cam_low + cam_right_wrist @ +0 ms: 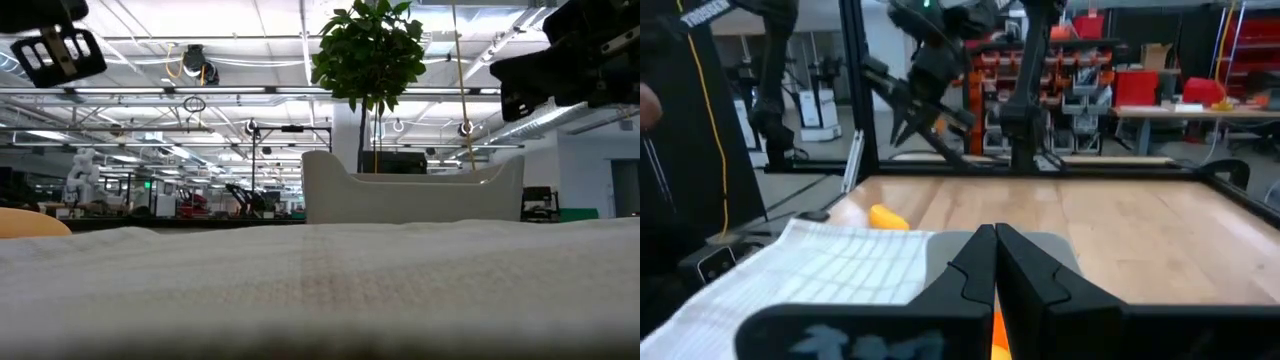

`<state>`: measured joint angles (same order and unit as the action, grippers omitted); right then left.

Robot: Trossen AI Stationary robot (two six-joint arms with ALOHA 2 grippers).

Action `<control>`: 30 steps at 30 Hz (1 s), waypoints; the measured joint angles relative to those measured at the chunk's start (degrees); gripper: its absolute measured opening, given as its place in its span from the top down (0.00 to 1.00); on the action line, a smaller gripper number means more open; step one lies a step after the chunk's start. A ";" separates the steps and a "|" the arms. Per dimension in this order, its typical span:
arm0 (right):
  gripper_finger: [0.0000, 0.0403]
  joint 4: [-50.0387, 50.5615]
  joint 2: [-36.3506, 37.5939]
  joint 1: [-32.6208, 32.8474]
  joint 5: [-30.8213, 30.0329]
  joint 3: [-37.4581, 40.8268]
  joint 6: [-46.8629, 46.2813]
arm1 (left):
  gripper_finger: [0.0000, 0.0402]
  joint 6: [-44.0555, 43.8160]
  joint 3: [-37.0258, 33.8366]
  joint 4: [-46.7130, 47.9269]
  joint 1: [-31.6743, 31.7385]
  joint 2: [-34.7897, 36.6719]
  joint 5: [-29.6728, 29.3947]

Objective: Pick and placing Produce into tupperware
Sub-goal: Put the banana into the bin

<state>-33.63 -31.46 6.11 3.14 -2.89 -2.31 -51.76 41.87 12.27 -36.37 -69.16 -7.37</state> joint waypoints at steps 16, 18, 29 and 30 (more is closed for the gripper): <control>1.00 -0.81 -0.07 0.00 -0.02 0.27 -0.68 | 0.94 -11.01 29.14 35.44 -3.31 -18.72 -0.45; 1.00 -0.82 -0.05 0.00 -0.02 0.30 -0.70 | 0.94 -12.47 29.75 35.29 -3.31 -19.96 0.22; 1.00 -1.04 -0.07 -0.01 -0.02 0.38 -1.51 | 0.90 -14.04 29.81 33.01 -3.07 -26.67 6.38; 1.00 -1.31 -0.07 -0.01 -0.02 0.38 -1.45 | 0.88 -13.76 29.81 32.98 -3.07 -27.04 6.81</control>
<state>-34.94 -31.53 6.10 3.11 -2.50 -3.76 -65.52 71.68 45.25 -39.44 -96.20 -0.56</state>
